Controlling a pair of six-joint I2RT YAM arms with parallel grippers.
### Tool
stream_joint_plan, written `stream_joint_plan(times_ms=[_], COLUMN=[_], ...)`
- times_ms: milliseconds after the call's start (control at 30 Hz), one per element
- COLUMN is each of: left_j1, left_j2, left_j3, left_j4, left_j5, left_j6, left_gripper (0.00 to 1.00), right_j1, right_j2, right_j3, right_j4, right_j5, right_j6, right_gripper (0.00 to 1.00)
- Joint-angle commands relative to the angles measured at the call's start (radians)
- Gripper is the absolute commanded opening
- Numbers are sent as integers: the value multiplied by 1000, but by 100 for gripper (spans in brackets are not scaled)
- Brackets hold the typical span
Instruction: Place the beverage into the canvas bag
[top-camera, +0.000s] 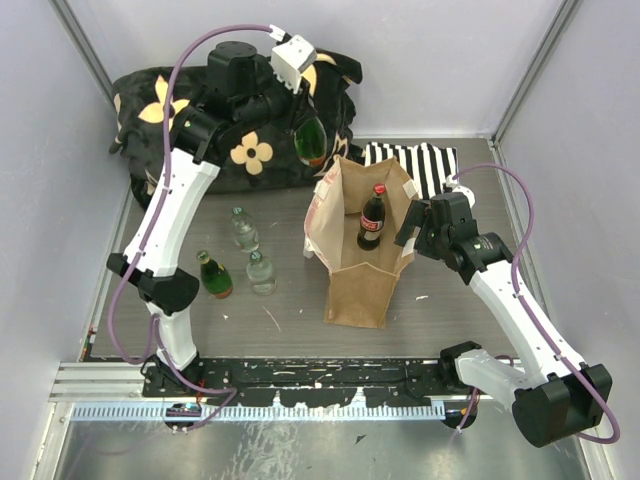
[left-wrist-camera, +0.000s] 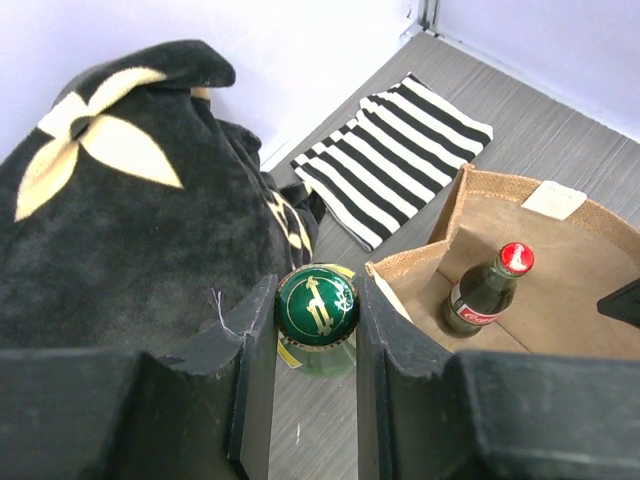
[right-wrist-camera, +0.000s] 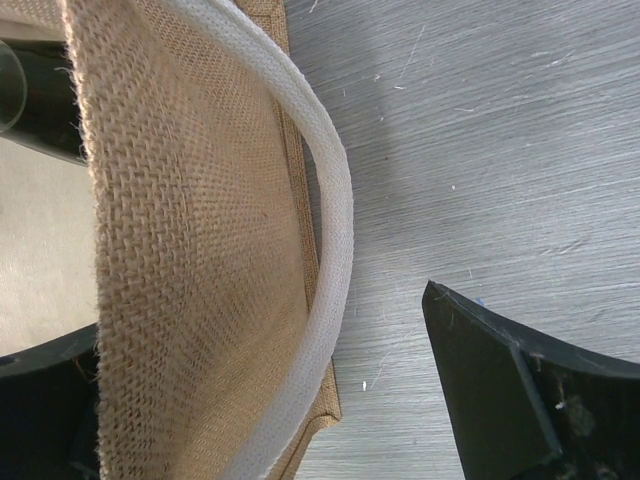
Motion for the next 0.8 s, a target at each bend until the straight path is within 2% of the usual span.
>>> stream_joint_plan(times_ms=[0, 600, 767], left_j1=[-15, -75, -86], left_j2=[-90, -121, -130], left_j3=[13, -80, -164], left_j4=[205, 233, 273], left_j5=[37, 166, 194], left_j6=[8, -132, -181], left_gripper=[0, 0, 0], right_j1=[-1, -2, -1], right_j2=[-6, -16, -10], right_j3=[-9, -20, -20], right_j4=[22, 17, 17], right_j5=[-4, -3, -3], right_j6=[2, 9, 11], right_gripper=[100, 100, 100])
